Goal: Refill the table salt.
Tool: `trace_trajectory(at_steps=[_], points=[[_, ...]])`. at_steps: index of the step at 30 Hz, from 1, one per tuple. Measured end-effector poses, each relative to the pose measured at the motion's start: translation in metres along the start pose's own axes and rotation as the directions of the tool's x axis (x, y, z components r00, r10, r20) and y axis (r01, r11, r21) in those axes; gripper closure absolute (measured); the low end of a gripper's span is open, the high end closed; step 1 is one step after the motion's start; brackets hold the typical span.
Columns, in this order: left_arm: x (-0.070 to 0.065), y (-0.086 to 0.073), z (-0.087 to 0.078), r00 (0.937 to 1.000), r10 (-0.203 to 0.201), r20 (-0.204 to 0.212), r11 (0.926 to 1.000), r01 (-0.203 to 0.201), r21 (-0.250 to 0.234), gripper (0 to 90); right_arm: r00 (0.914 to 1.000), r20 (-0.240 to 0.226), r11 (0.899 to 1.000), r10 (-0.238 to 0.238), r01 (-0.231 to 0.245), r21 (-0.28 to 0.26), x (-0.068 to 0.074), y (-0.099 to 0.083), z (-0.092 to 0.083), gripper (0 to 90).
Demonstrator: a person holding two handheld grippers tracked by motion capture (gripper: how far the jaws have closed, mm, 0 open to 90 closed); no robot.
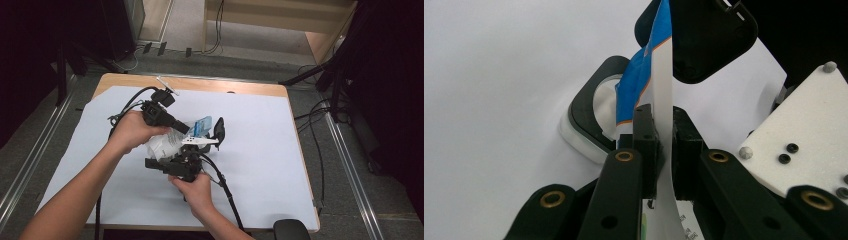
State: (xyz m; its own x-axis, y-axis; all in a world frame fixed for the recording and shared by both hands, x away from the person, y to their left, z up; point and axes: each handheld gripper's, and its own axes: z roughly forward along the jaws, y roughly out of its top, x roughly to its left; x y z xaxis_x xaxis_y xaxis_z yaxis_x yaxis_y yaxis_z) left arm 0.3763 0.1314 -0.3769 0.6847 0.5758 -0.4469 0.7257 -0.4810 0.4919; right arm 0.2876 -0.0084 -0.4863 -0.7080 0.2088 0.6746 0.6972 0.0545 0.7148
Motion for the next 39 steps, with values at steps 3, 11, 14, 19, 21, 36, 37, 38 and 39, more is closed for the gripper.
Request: trace_trajectory(at_steps=[3, 11, 14, 19, 21, 36, 37, 38, 39], points=[[0.0010, 0.0001, -0.0002, 1.0000, 0.005, 0.000, 1.0000, -0.005, 0.007, 85.5, 1.0000, -0.001, 1.000, 0.003, -0.003, 0.002, 0.0001, -0.0001, 0.0000, 61.9], [0.0010, 0.0000, -0.0005, 1.0000, 0.003, 0.000, 1.0000, -0.003, 0.007, 85.0, 0.9999, -0.012, 1.000, 0.012, -0.012, 0.003, -0.0003, 0.0002, 0.0004, 61.8], [0.0007, -0.0001, -0.0003, 1.0000, 0.003, -0.002, 1.0000, -0.003, 0.006, 84.9, 0.9998, -0.014, 1.000, 0.012, -0.012, 0.005, -0.0006, 0.0004, 0.0005, 61.8], [0.0007, 0.0000, -0.0008, 1.0000, -0.002, -0.003, 1.0000, 0.002, 0.001, 84.6, 0.9998, -0.018, 1.000, 0.009, -0.009, 0.008, -0.0007, 0.0013, 0.0004, 61.8], [0.0006, 0.0000, -0.0006, 1.0000, 0.001, -0.005, 1.0000, -0.001, -0.001, 84.6, 0.9998, -0.018, 1.000, 0.010, -0.010, 0.008, -0.0009, 0.0014, 0.0005, 61.7], [0.0009, 0.0000, 0.0007, 0.9998, -0.014, -0.011, 0.9998, 0.014, -0.014, 85.4, 0.9996, 0.003, 0.999, -0.029, 0.029, 0.020, 0.0016, 0.0019, 0.0016, 54.8], [0.0009, -0.0002, 0.0004, 0.9998, -0.015, -0.012, 0.9998, 0.015, -0.014, 85.4, 0.9995, 0.003, 0.999, -0.031, 0.031, 0.019, 0.0015, 0.0018, 0.0018, 54.4], [0.0011, -0.0003, 0.0005, 0.9998, -0.014, -0.011, 0.9998, 0.013, -0.014, 85.4, 0.9995, 0.003, 0.999, -0.031, 0.031, 0.019, 0.0015, 0.0018, 0.0018, 54.4], [0.0012, -0.0004, 0.0004, 0.9999, -0.013, -0.011, 0.9998, 0.013, -0.013, 85.4, 0.9995, 0.003, 0.999, -0.033, 0.033, 0.022, 0.0015, 0.0018, 0.0020, 54.4]])
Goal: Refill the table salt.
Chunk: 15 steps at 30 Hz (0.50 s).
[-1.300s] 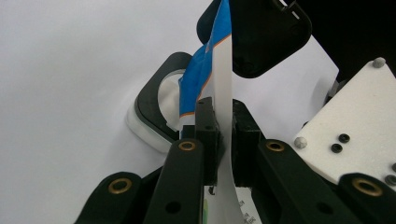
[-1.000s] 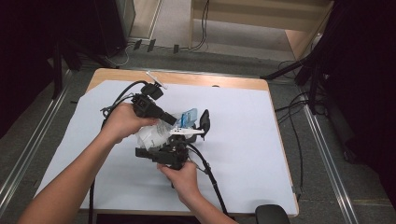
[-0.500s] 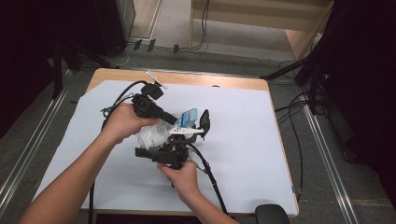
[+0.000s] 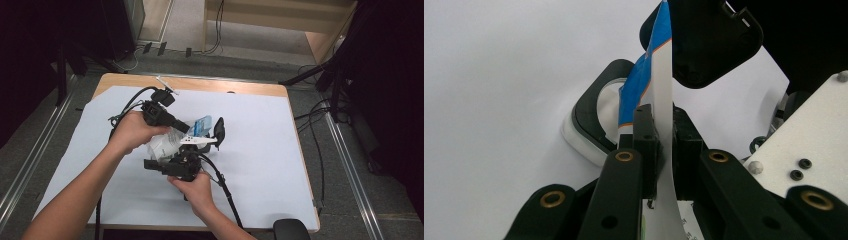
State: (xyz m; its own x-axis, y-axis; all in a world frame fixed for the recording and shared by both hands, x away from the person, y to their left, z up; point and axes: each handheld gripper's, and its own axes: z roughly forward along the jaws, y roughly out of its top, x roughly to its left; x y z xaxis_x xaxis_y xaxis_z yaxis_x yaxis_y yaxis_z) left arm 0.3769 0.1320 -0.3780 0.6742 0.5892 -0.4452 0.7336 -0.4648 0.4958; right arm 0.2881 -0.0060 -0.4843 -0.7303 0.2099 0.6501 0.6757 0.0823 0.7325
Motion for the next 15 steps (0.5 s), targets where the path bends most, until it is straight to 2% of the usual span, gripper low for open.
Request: trace_trajectory(at_steps=[4, 6, 12, 15], points=[[0.0002, -0.0004, 0.0001, 1.0000, -0.002, 0.000, 1.0000, 0.002, -0.002, 85.5, 0.9999, 0.010, 1.000, -0.012, 0.012, 0.004, 0.0004, -0.0002, 0.0007, 55.3], [-0.0001, -0.0008, 0.0008, 1.0000, -0.001, 0.001, 1.0000, 0.001, -0.002, 85.6, 0.9996, 0.023, 1.000, -0.016, 0.015, 0.017, 0.0004, 0.0001, 0.0007, 59.1], [-0.0007, -0.0006, 0.0011, 1.0000, 0.000, 0.006, 1.0000, 0.000, -0.005, 85.3, 0.9998, 0.018, 1.000, 0.012, -0.012, 0.007, -0.0013, 0.0002, -0.0012, 62.2], [-0.0007, -0.0007, 0.0004, 1.0000, -0.002, 0.007, 1.0000, 0.002, -0.006, 84.8, 0.9995, -0.003, 0.999, 0.032, -0.032, 0.003, -0.0025, 0.0002, -0.0018, 62.7]])
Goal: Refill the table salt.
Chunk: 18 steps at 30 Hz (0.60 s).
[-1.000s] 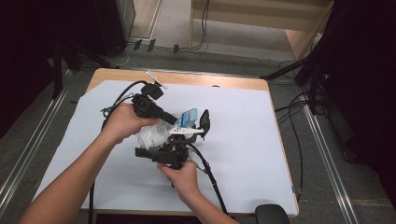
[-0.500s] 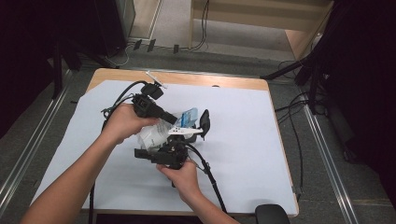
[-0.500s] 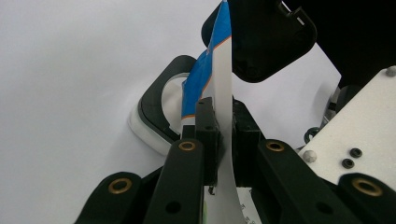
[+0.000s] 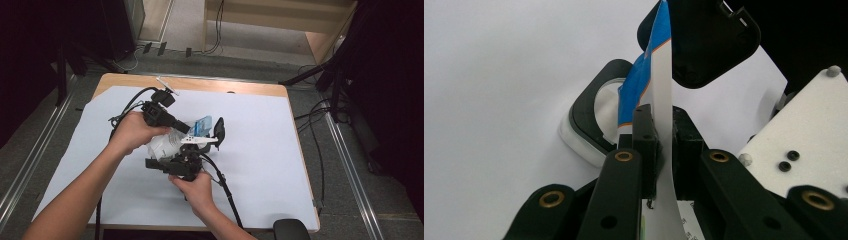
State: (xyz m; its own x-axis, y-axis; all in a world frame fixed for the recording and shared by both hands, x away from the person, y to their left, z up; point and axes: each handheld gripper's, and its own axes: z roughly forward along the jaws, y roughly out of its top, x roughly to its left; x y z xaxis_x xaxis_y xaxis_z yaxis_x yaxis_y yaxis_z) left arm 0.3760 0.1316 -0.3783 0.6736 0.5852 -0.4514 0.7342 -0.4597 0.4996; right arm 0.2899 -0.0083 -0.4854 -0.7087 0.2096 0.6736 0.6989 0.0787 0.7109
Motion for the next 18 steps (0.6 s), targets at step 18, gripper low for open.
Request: trace_trajectory(at_steps=[18], points=[[0.0000, 0.0001, -0.0017, 1.0000, 0.007, 0.001, 1.0000, -0.007, 0.005, 83.5, 0.9991, -0.035, 1.000, 0.023, -0.023, -0.007, 0.0001, 0.0007, 0.0000, 63.0]])
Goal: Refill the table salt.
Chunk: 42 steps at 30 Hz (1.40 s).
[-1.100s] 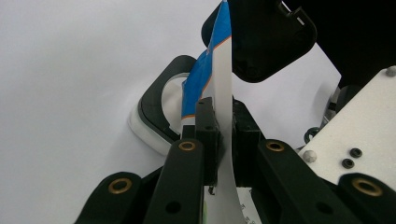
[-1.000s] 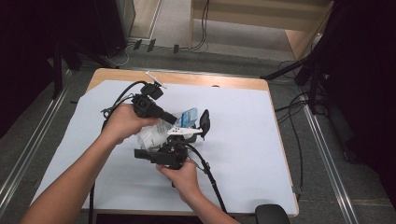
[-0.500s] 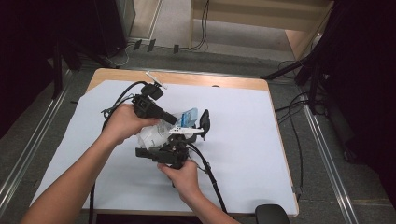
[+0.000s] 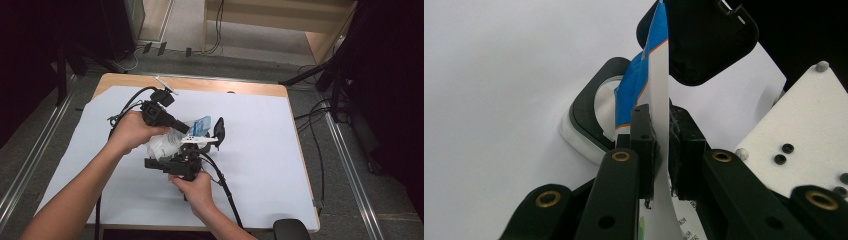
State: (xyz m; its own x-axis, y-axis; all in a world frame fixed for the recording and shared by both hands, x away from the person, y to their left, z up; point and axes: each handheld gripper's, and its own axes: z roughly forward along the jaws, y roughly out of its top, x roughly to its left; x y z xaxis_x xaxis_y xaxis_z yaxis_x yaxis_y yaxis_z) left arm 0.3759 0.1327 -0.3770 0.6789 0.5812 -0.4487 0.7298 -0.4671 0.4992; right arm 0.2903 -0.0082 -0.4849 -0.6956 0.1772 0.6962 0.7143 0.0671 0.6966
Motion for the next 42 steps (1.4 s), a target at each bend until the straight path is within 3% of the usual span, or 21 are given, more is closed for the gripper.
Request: trace_trajectory(at_steps=[8, 27, 42], points=[[0.0008, 0.0009, -0.0001, 1.0000, -0.006, -0.001, 1.0000, 0.006, -0.001, 83.3, 0.9997, -0.017, 1.000, 0.019, -0.020, -0.003, -0.0019, 0.0011, 0.0000, 63.0], [0.0010, 0.0004, -0.0029, 0.9998, -0.014, -0.012, 0.9999, 0.014, 0.001, 83.1, 0.9997, -0.022, 1.000, 0.015, -0.014, 0.005, -0.0010, 0.0033, 0.0036, 62.9], [-0.0013, 0.0000, -0.0025, 0.9998, 0.000, -0.022, 1.0000, 0.000, 0.001, 83.4, 0.9993, -0.034, 1.000, 0.013, -0.013, 0.016, -0.0024, 0.0042, 0.0052, 62.8]])
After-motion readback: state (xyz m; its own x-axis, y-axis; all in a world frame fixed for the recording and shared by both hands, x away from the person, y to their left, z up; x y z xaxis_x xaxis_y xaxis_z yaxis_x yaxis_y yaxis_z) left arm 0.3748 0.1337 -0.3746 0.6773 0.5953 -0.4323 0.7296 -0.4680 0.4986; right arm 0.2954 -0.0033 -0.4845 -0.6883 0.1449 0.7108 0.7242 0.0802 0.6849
